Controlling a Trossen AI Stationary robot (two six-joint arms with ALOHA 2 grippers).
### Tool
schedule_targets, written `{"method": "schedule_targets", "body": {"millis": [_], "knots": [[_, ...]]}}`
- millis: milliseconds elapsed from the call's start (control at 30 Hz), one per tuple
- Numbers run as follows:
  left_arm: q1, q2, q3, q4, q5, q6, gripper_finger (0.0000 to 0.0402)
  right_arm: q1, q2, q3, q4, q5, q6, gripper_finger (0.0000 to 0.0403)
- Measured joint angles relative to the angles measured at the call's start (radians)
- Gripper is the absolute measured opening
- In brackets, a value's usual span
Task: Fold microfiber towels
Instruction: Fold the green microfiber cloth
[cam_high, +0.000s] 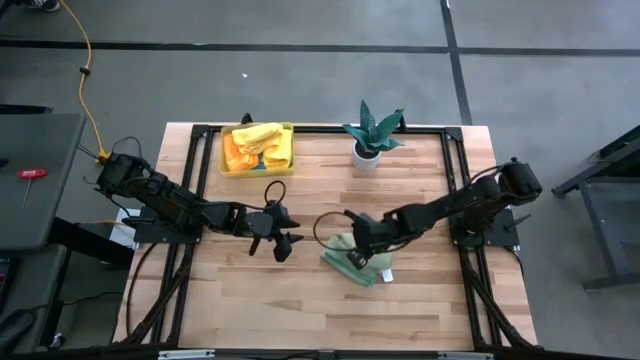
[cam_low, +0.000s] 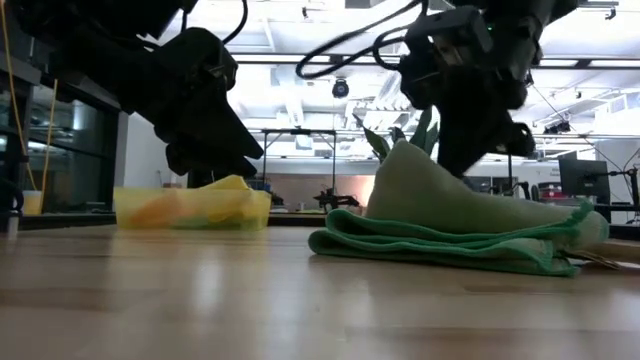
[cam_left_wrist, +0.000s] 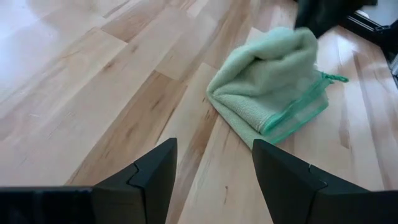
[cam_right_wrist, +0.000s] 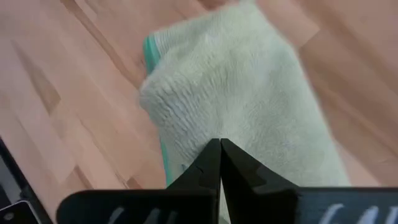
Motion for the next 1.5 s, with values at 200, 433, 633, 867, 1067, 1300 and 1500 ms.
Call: {"method": "schedule_targets", "body": {"millis": [200,433,633,867,1067,1300,1500], "knots": [[0.0,0.0,0.0,0.002,-0.008,0.0,0.0197,0.036,0.112,0.007,0.148,0.011,0.073,0.0],[0.0,0.0,0.0,0.002,-0.005,-0.005,0.0197,0.068,0.202,0.115,0.2,0.008,0.073,0.0],[0.0,0.0,0.0,0.003,-0.008,-0.008,0.0197,0.058,0.276,0.169,0.245,-0.004,0.079,0.0],[0.001,0.0,0.0,0.014,-0.009,-0.008,0.0197,0.036,0.251,0.215,0.301,-0.028,-0.09,0.0],[0.005,-0.011,0.0,0.032,0.034,-0.008,0.0197,0.04,0.104,0.219,0.081,0.042,-0.234,0.0],[0.019,-0.02,0.055,0.06,0.167,0.02,0.0194,0.112,-0.091,0.217,-0.387,0.236,-0.169,0.0],[-0.044,0.071,0.316,-0.184,0.172,0.201,0.0121,0.164,-0.201,0.216,-0.667,0.268,-0.021,0.0]]}}
